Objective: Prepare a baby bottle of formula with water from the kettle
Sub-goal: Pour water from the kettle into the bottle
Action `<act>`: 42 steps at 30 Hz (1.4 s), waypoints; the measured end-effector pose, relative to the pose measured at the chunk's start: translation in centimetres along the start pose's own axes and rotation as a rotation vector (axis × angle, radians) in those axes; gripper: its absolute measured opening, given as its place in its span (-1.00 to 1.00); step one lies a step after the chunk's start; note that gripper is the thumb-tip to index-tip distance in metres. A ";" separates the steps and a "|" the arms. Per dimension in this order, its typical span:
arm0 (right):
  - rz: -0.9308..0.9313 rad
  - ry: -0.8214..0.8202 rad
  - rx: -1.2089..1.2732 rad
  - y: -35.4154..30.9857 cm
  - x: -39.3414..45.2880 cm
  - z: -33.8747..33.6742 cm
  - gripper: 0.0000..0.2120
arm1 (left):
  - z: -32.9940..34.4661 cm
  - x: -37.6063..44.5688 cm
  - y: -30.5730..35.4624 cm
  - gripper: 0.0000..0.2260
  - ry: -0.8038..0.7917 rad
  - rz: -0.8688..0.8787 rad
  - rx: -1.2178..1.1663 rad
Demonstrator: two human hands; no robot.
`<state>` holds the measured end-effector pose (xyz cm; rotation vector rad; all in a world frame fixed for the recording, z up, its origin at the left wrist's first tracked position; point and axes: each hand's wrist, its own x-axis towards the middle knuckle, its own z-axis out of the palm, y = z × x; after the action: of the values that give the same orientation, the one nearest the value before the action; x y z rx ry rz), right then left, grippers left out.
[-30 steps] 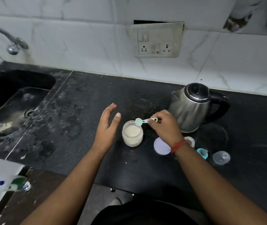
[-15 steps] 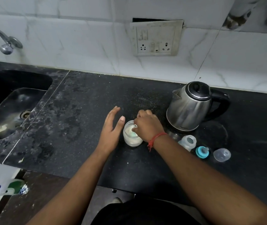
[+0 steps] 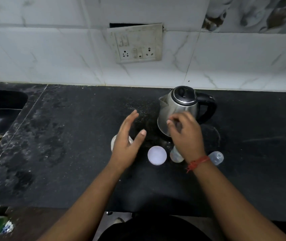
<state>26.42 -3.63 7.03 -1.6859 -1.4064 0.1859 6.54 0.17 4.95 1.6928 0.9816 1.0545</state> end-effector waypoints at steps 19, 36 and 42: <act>0.611 -0.062 0.217 14.3 7.2 -6.0 -0.50 | 13.0 -1.2 -4.5 -0.24 -0.439 -0.299 0.201; 0.552 -0.143 0.373 14.4 7.4 -6.0 -0.73 | 13.1 -1.3 -3.3 -0.62 -0.352 -0.319 0.200; 0.565 -0.101 0.464 13.5 5.5 -6.0 -0.71 | 11.1 -0.5 -2.1 -0.63 -0.236 -0.263 0.120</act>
<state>41.55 -1.40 3.28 -1.6435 -0.8310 0.8554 16.37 -2.65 0.15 1.6841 1.0936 0.6205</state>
